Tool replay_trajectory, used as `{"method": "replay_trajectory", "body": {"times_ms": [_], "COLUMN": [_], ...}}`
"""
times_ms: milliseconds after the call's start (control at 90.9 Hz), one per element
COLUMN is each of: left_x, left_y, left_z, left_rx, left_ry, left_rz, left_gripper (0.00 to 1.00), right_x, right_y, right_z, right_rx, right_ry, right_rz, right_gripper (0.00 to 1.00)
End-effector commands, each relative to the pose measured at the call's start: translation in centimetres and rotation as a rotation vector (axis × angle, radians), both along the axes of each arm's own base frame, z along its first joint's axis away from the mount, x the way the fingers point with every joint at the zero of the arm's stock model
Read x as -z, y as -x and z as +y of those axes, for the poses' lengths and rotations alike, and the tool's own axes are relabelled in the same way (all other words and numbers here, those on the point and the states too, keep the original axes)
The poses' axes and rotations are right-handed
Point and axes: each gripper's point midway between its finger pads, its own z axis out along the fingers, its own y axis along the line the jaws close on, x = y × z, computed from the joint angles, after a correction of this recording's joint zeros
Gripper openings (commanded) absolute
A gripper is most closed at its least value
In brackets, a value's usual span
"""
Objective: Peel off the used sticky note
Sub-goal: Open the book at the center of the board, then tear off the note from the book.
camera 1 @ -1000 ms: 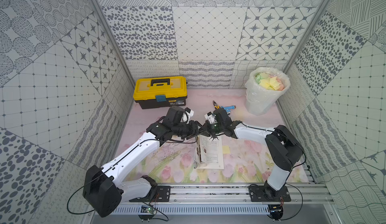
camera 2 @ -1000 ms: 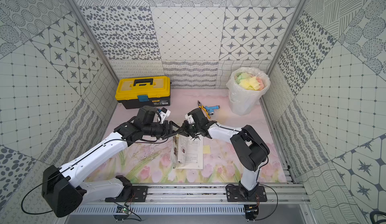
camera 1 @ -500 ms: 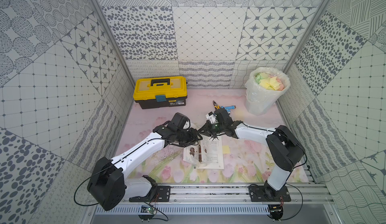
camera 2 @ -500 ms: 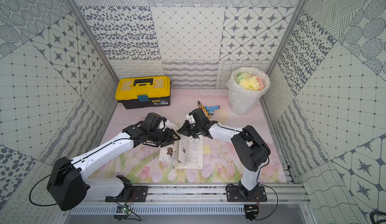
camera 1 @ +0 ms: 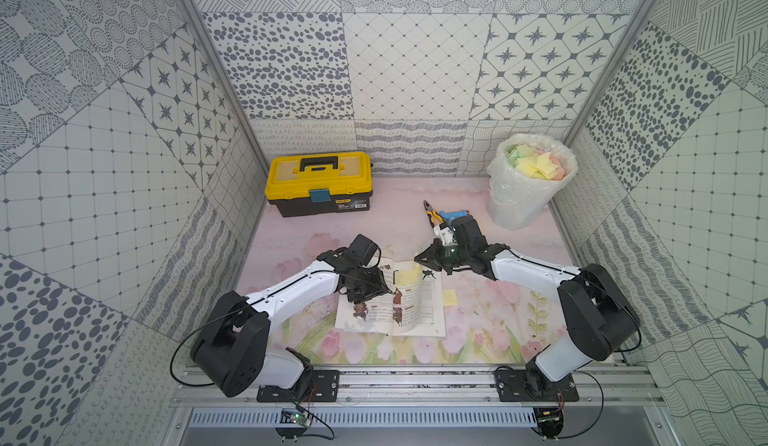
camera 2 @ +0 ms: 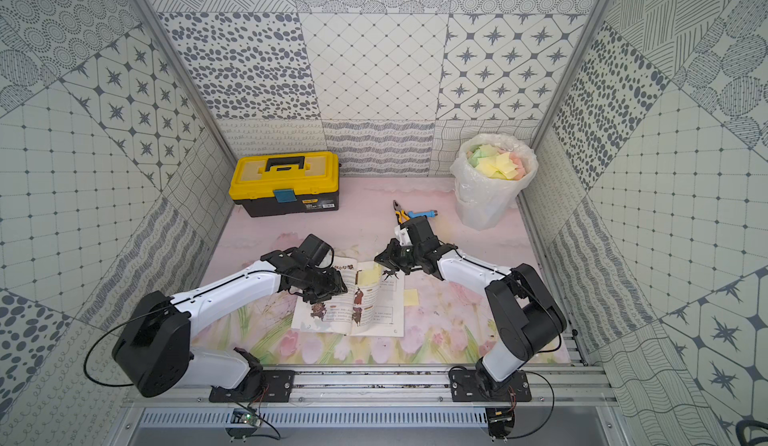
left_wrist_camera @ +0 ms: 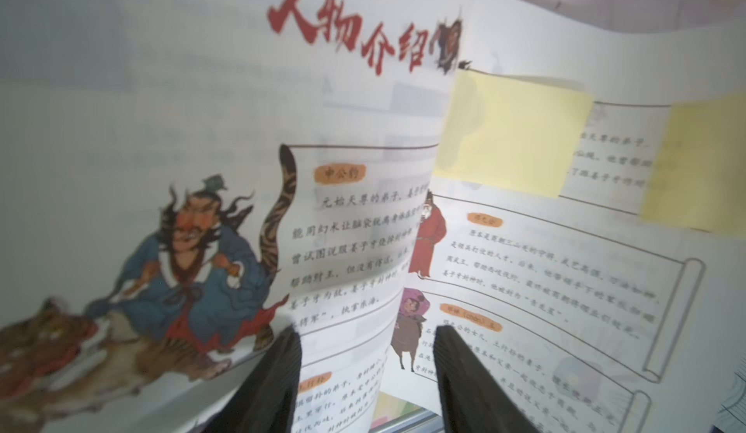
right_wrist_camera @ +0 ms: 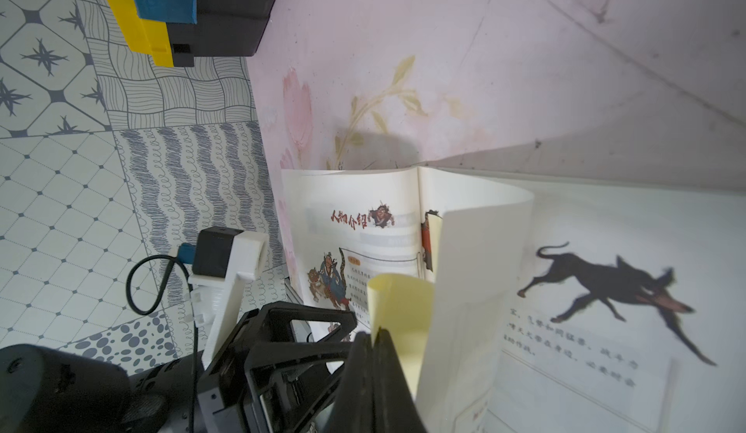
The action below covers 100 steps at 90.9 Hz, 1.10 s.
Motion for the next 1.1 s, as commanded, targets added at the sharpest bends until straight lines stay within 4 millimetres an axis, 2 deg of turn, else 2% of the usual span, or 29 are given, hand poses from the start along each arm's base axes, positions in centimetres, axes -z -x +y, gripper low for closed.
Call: {"method": "replay_trajectory", "body": {"times_ms": [0,99,264,528,693,847,957,1089], "left_x": [2.4,3.1,3.2,1.3,-1.1,-2.9,-3.0,-2.1], "left_y": [0.0,-0.2,-0.6,-1.9,-2.9,-3.7,-4.5,-4.9], "left_z": [1.7,0.4,-1.7,-3.3,-4.1,-6.0,-7.6,-9.0], "left_rx": [0.012,0.024,0.060,0.083,0.092,0.119,0.143,0.153], "left_ry": [-0.120,-0.083,-0.049,-0.019,0.016,0.106,0.167,0.216], "left_rz": [0.021,0.034,0.024,-0.025,-0.084,-0.118,-0.119,-0.091], "left_gripper": [0.55,0.53,0.51,0.49,0.48,0.48,0.47,0.45], "right_x": [0.1,0.9,1.9,3.0,3.2,3.3,3.4,3.4], "right_y": [0.2,0.5,0.9,1.0,1.2,1.2,1.1,1.1], "right_z": [-1.3,-2.1,-3.2,-4.8,-4.9,-5.0,-5.0,-5.1], "right_rx": [0.008,0.010,0.023,0.045,0.046,0.046,0.048,0.053], "right_ry": [0.021,0.032,0.049,0.074,0.077,0.079,0.081,0.082], "right_rz": [-0.029,-0.016,0.003,0.017,0.024,0.027,0.029,0.028], "right_gripper": [0.00,0.00,0.00,0.00,0.00,0.00,0.00,0.00]}}
